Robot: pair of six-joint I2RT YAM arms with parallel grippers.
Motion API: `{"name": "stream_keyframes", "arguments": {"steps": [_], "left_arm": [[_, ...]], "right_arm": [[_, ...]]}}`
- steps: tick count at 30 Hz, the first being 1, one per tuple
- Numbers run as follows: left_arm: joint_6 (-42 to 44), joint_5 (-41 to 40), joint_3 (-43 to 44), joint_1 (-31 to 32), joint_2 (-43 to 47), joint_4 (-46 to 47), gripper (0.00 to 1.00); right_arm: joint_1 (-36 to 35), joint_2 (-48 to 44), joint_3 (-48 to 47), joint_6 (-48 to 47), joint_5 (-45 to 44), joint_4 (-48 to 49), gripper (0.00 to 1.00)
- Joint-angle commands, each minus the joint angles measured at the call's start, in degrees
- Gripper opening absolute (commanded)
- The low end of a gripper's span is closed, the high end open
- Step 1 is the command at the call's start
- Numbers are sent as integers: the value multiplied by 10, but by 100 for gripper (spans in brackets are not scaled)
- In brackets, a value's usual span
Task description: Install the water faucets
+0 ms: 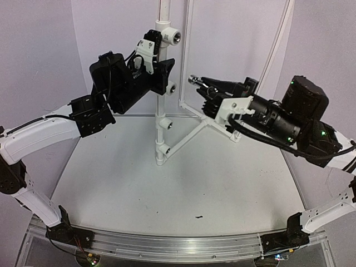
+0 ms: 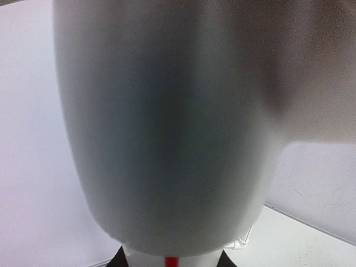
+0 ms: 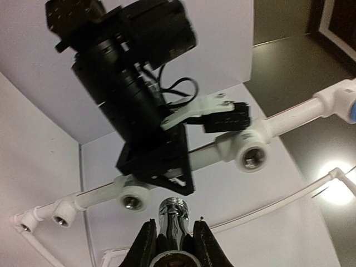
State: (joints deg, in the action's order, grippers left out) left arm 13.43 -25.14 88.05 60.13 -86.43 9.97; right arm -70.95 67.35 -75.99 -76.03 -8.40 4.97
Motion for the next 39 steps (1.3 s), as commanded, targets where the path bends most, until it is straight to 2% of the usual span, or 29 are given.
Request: {"name": "stream_keyframes", "arguments": {"steps": [1, 7, 12, 29, 39], "left_arm": [[-66, -5, -59, 5, -45, -159, 0], [-87, 54, -69, 4, -1, -159, 0], [-143, 114, -60, 0, 35, -166, 0], [-138, 89, -80, 0, 28, -165, 0], [-144, 93, -88, 0, 30, -164, 0]], "right_arm": [[-3, -3, -34, -56, 19, 91, 0], [-4, 39, -97, -15, 21, 76, 0], [-3, 60, -128, 37, 32, 66, 0], [-3, 122, -196, -27, -17, 75, 0], [-3, 135, -233, -53, -44, 24, 0]]}}
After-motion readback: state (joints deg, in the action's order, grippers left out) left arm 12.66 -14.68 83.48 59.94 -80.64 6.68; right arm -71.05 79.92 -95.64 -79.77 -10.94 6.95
